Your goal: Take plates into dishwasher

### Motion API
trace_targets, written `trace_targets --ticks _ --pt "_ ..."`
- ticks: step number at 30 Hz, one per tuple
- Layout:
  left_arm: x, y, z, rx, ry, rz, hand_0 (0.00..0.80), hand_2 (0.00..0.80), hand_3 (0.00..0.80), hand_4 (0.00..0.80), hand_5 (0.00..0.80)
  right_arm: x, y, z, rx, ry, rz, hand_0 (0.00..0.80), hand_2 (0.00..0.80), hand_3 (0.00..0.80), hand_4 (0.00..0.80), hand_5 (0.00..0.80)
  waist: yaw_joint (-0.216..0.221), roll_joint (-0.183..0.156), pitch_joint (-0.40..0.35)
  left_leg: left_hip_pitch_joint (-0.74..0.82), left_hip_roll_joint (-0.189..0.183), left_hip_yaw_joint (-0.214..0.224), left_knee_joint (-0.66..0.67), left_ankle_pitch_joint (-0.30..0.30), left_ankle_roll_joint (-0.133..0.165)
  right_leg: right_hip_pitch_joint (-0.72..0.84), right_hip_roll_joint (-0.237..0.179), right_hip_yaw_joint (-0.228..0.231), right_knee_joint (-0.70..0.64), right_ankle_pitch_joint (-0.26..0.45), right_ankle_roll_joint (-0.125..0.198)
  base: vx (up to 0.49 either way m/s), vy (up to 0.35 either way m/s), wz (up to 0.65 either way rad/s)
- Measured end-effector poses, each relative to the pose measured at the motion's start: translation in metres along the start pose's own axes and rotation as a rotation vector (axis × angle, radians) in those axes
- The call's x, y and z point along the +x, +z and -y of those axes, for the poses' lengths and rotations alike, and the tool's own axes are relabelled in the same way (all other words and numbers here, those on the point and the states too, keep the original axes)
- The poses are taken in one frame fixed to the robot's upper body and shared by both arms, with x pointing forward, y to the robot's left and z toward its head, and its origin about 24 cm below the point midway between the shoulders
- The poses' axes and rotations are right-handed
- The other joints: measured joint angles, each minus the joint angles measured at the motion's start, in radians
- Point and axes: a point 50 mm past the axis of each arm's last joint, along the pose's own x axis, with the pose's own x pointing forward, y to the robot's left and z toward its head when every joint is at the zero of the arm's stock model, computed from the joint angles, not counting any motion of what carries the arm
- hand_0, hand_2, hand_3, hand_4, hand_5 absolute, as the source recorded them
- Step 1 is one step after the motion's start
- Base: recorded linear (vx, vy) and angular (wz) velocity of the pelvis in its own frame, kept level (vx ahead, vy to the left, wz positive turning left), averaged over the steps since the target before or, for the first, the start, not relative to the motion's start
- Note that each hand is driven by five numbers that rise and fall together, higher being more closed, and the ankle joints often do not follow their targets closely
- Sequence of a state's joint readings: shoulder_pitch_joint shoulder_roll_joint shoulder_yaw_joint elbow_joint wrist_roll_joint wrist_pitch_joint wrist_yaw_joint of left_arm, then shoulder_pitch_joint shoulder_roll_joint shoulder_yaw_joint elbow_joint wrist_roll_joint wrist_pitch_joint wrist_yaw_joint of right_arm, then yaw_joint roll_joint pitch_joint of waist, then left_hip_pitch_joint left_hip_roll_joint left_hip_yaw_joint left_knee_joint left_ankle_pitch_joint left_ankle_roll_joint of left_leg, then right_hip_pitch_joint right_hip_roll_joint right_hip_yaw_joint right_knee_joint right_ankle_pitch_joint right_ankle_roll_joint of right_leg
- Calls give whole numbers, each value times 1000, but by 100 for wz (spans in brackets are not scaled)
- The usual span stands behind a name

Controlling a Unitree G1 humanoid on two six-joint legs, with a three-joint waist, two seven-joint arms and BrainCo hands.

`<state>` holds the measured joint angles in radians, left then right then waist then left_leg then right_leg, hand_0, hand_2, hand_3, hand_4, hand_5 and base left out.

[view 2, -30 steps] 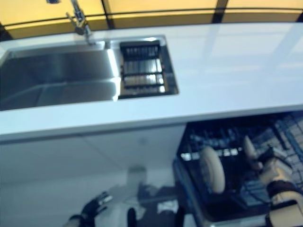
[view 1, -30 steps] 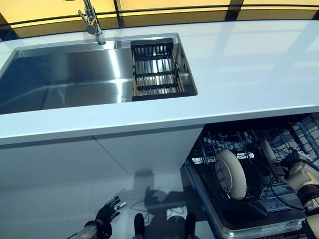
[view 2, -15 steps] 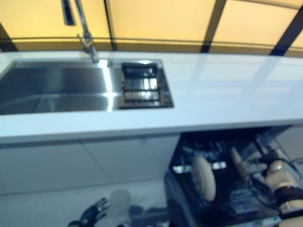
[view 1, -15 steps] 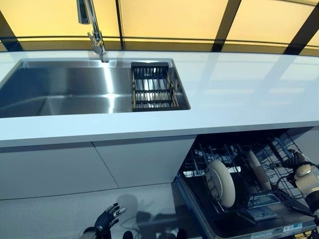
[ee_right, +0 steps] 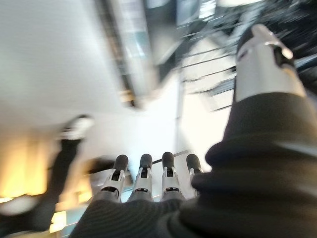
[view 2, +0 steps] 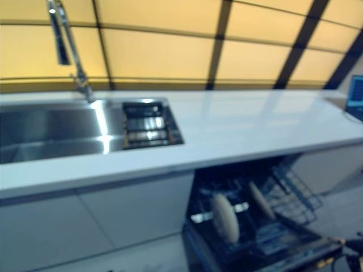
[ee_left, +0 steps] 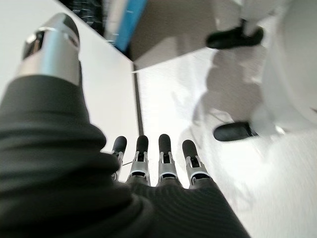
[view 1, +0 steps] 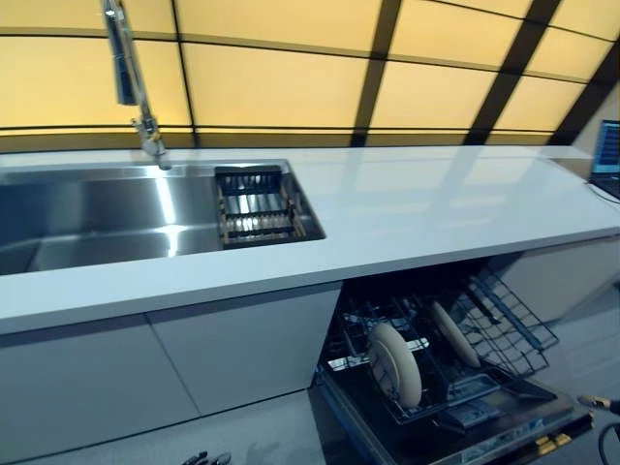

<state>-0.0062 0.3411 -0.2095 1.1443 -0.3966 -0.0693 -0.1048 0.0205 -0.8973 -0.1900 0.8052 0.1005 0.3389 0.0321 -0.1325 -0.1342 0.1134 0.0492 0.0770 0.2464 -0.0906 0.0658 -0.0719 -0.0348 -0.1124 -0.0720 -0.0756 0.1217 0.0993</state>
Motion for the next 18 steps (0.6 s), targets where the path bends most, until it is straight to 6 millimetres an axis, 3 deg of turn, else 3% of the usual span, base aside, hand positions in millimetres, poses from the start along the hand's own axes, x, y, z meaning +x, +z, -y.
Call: trace_targets --ticks 2,4,5,7,8,9,11,12,14,16,17,18 --pt "1 3 -5 21 41 -14 0 0 0 0 0 1 -6 -9 42 23 -17 0 0 0 0 0 -24 -7 -2 -29 -1 25 2 3 4 -41 -3 10 12 8 13 -281 33 -42" --pt "2 12 -11 24 82 -15 0 0 0 0 0 1 -12 -23 86 60 -40 0 0 0 0 0 -45 -26 2 -55 -10 47 11 9 13 -72 -12 13 0 29 46 -345 -33 -39" --pt "4 21 -12 13 94 -1 0 0 0 0 0 2 -15 -31 115 77 -56 0 0 0 0 0 -42 -27 7 -70 -18 84 10 17 37 -101 -24 20 -15 -9 117 -266 -96 -46" --pt "6 31 -13 -25 110 21 0 0 0 0 0 4 -25 -43 157 108 -109 0 0 0 0 0 -14 25 7 -116 60 113 1 23 38 -185 15 -7 143 -57 83 -237 -124 -58" --pt "6 34 -16 -39 122 24 0 0 0 0 0 4 -32 -46 167 127 -132 0 0 0 0 0 12 46 14 -119 103 140 8 28 36 -194 28 -14 300 -87 77 -255 -200 -48" --pt "5 32 -21 -36 137 8 0 0 0 0 0 4 -40 -45 169 123 -161 0 0 0 0 0 30 50 13 -113 120 144 15 37 30 -160 6 -9 395 -131 105 -237 -206 -33" --pt "3 23 -29 -35 164 -37 0 0 0 0 0 4 -50 -41 180 114 -201 0 0 0 0 0 52 25 -4 -115 121 150 29 39 27 -87 -50 23 439 -164 150 -182 -230 -21" --pt "1 19 -37 -31 186 -60 0 0 0 0 0 4 -54 -42 185 116 -220 0 0 0 0 0 77 -1 -19 -119 117 149 37 39 26 -16 -75 38 339 -122 149 -151 -239 -27" --pt "-3 11 -45 -49 213 -95 0 0 0 0 0 6 -49 -42 204 118 -223 0 0 0 0 0 103 -17 -27 -123 115 127 42 41 26 73 -70 21 161 -106 148 -238 -394 -36" --pt "-2 2 -36 -125 204 -117 0 0 0 0 0 9 -34 -42 225 126 -182 0 0 0 0 0 123 1 -27 -135 128 98 60 39 23 90 -58 -3 105 -110 147 -328 -447 -30" --pt "-1 3 -33 -170 203 -113 0 0 0 0 0 10 -25 -46 237 145 -153 0 0 0 0 0 121 8 -22 -183 149 87 121 49 1 86 -47 -42 108 -129 129 -319 -266 16" --pt "2 18 -34 -201 209 -72 0 0 0 0 0 9 -29 -55 252 175 -167 0 0 0 0 0 123 2 -13 -245 175 78 206 44 -2 75 -30 -72 109 -138 102 -374 -268 50"
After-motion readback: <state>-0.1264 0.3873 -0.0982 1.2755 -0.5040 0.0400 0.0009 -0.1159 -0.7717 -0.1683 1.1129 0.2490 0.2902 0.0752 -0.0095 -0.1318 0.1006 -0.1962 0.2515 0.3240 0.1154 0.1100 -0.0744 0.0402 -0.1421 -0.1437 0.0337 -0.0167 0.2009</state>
